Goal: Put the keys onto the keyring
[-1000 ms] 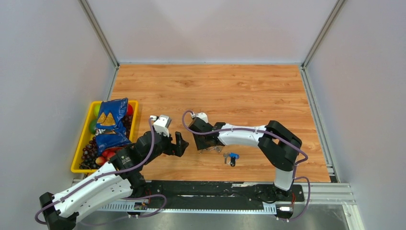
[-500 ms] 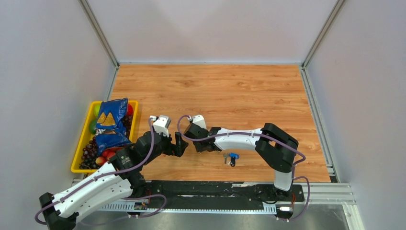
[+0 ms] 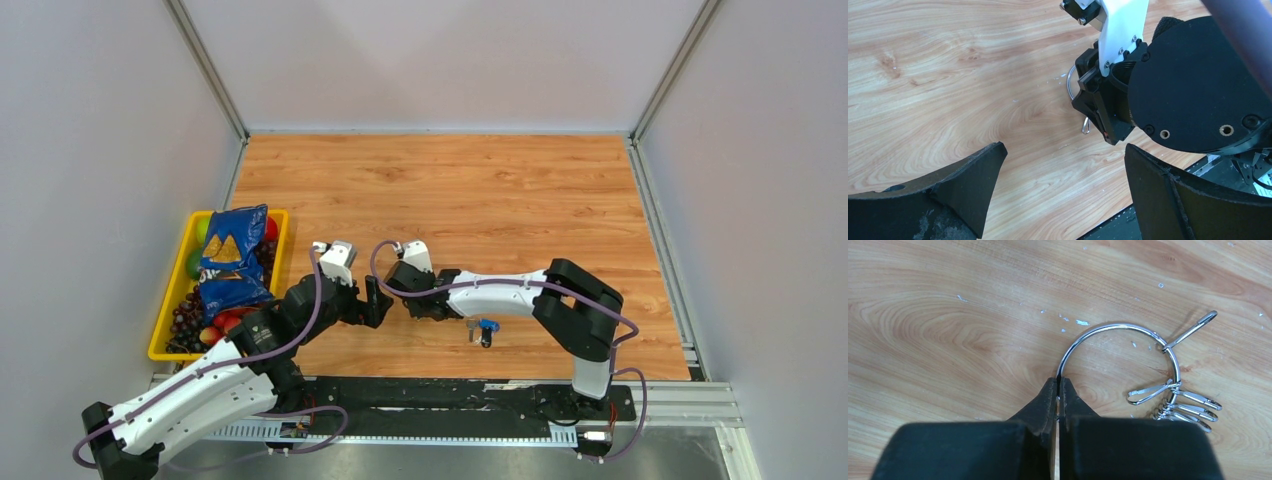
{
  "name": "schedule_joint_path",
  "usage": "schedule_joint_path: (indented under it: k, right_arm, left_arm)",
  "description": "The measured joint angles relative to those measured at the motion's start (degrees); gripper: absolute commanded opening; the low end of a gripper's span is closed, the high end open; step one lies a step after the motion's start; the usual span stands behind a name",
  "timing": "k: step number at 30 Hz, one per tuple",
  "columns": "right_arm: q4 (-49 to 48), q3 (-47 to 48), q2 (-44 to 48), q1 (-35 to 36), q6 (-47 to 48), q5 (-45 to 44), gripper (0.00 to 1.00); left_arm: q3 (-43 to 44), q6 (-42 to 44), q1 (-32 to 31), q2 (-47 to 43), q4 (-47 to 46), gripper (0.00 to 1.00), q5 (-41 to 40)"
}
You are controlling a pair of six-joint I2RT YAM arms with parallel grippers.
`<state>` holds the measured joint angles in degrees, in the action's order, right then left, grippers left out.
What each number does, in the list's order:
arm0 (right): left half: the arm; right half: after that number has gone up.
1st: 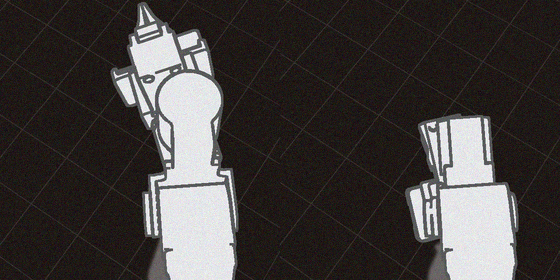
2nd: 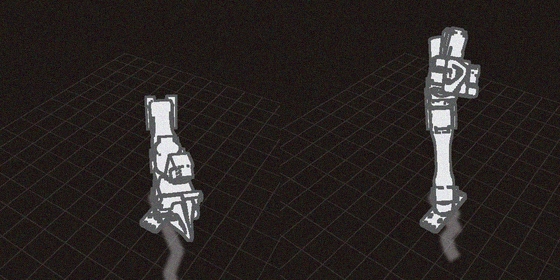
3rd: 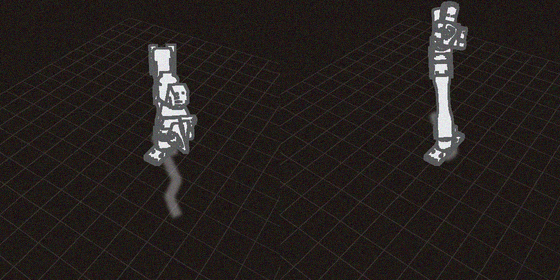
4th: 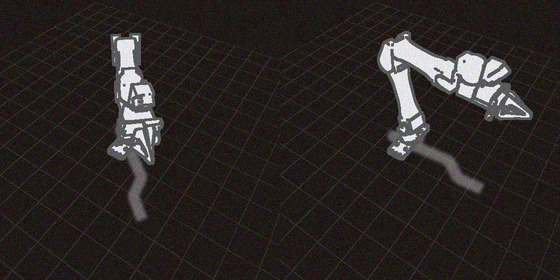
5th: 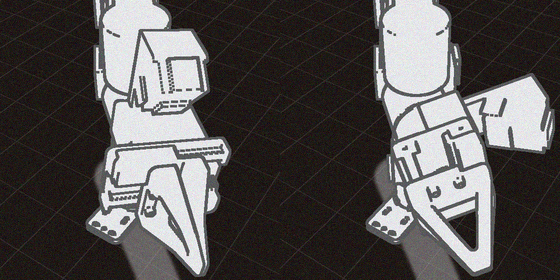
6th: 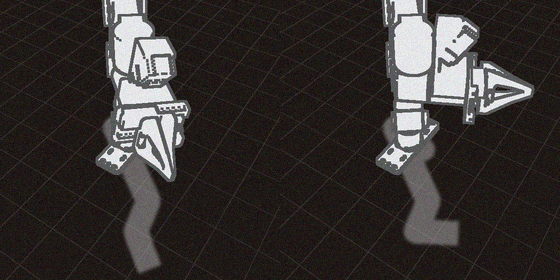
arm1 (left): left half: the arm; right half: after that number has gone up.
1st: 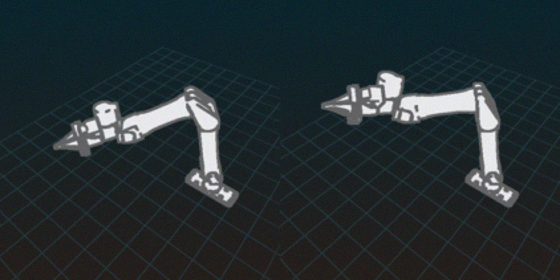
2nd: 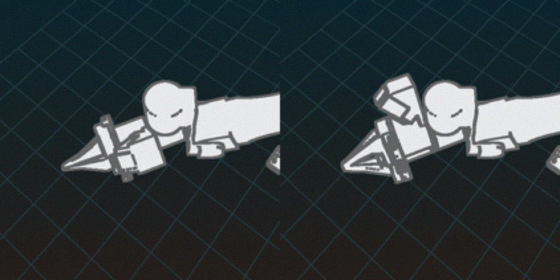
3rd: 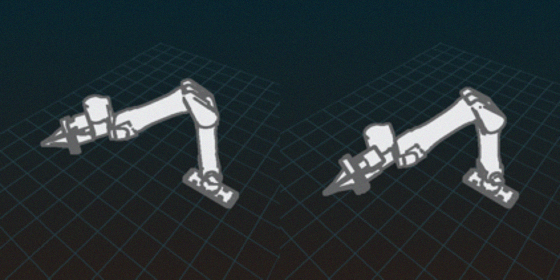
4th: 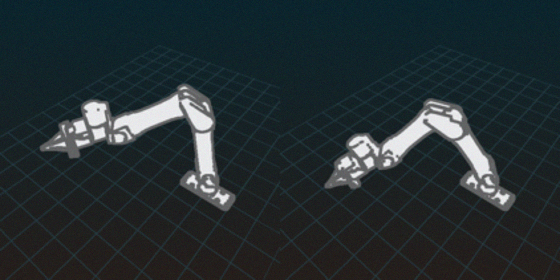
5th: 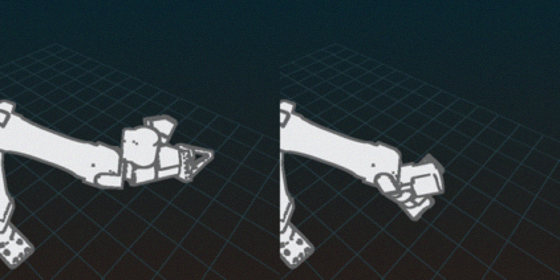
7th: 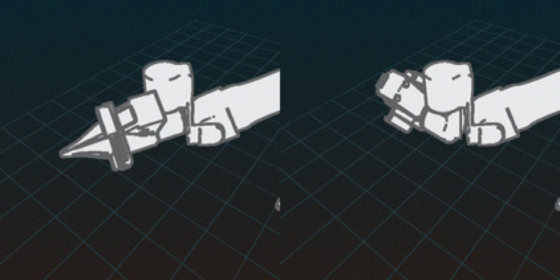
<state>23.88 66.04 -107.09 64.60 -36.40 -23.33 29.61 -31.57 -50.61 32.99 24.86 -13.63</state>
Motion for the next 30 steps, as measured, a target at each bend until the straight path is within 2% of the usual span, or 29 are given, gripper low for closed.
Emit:
schedule_joint_path:
  k: [9,17,23,26,30]
  right_arm:
    - [-0.7,-2.4,2.8,0.3,0.5,0.7,0.00]
    - [-2.0,-2.7,14.0,-0.4,1.2,4.0,0.00]
    - [-9.4,-4.6,20.2,-4.7,0.9,11.6,0.00]
    - [-13.8,-8.4,22.4,-8.5,-0.4,16.2,0.00]
    - [-16.8,-14.6,23.9,-12.4,-3.1,18.1,0.00]
  left_arm:
    - [0.0,-0.1,0.0,0.0,0.0,1.00,-0.3]
    - [0.0,-0.3,0.0,-2.2,0.2,1.00,-0.4]
    - [0.0,-0.4,0.0,-4.5,0.2,1.00,-0.4]
    - [0.0,-0.6,0.0,-5.8,0.2,1.00,-0.4]
    - [0.0,-0.7,0.0,-7.1,0.3,1.00,-0.5]
